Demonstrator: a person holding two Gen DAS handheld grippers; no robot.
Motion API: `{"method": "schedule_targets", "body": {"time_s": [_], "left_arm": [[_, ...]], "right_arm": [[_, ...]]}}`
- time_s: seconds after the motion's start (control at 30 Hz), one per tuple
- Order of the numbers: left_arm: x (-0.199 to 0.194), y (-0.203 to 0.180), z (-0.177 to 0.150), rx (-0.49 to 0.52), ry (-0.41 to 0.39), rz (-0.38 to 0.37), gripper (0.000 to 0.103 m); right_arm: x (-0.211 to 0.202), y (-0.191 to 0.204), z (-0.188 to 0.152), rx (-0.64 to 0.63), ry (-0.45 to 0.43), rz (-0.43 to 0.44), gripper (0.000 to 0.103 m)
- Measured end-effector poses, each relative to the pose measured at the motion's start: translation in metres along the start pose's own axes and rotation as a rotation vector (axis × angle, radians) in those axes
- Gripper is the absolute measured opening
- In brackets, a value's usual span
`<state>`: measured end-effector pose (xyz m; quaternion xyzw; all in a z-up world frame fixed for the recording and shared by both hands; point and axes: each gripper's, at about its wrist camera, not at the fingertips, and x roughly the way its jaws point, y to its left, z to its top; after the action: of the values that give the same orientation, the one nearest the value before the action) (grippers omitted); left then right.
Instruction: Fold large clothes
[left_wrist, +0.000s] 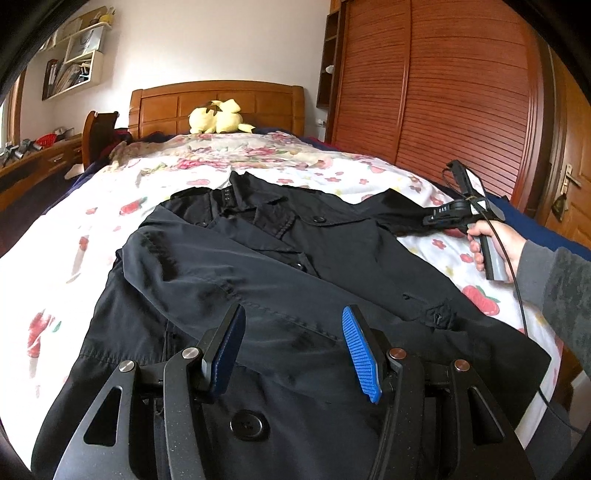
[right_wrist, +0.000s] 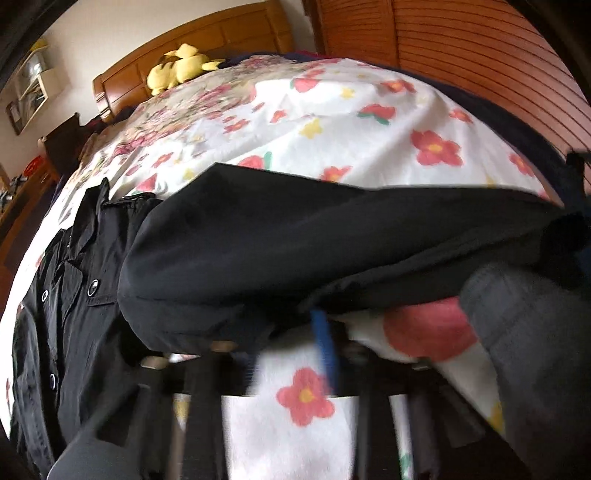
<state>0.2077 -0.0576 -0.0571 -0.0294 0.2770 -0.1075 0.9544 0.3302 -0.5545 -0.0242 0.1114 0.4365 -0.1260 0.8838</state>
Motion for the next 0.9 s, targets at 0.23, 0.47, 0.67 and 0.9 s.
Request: {"method": "schedule_targets", "body": {"time_s": [0.23, 0.47, 0.67, 0.9], "left_arm": [[-0.002, -0.002, 0.001, 0.011, -0.004, -0.003, 0.057], [-0.004, 0.000, 0.000, 0.004, -0.007, -0.004, 0.057], [-0.002, -0.002, 0.002, 0.012, -0.003, -0.001, 0.057], [-0.005, 0.001, 0.003, 0.008, -0.009, -0.013, 0.057]], "right_arm": [[-0.051, 0.039, 0.020, -0.118, -0.150, 0.074, 0.007], [-0.101, 0.123, -0.001, -0.345, -0.200, 0.247, 0.007], [-0.106, 0.181, -0.033, -0.479, -0.127, 0.291, 0.007], [-0.110, 0.182, -0.054, -0.491, -0.088, 0.246, 0.021]]}}
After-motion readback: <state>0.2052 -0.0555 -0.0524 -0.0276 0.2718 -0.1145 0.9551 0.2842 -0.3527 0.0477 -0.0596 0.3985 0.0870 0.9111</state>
